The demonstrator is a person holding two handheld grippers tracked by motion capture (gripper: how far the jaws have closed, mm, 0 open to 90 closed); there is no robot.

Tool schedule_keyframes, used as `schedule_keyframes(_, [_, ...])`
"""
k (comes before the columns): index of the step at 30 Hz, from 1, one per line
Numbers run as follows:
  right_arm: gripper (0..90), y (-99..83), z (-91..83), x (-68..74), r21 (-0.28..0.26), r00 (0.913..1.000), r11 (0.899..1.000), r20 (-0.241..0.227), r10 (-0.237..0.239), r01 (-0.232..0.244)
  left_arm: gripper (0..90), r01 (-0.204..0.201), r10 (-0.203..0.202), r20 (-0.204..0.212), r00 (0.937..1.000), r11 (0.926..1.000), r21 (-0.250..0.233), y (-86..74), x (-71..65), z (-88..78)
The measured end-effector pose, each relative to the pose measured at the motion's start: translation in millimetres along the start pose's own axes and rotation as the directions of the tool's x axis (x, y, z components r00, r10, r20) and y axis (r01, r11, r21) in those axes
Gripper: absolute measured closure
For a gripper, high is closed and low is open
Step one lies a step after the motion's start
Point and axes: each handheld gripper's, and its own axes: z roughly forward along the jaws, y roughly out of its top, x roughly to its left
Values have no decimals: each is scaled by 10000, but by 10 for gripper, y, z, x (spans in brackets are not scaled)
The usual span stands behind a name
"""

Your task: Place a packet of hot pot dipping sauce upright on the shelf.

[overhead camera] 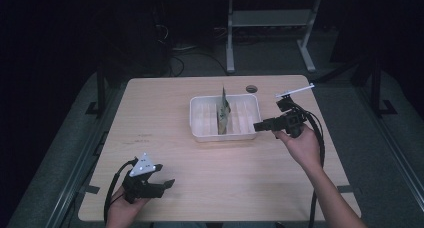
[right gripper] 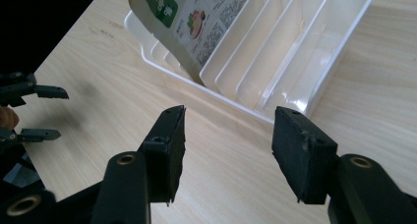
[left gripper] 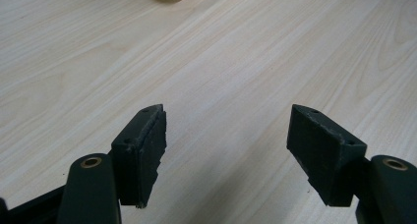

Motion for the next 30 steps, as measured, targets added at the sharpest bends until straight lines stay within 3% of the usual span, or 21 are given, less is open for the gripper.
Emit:
schedule_keyframes(5, [454,-88,-10,-7,76,9999,9999,135,-97,96,306,6,-6,-13,10000,10000,-25,-1,0,-2])
schedule_keyframes(21, [452,-375,-31,-103,1,9997,9998,-155,209,-209,306,-13,13,4,10000,10000,-8,-2,1,0])
schedule_keyframes(30, [444,-540,-29,-118,33,9994,9999,-326,148,-147,306,-19,19,32,10000,10000,5,-2,-9,9])
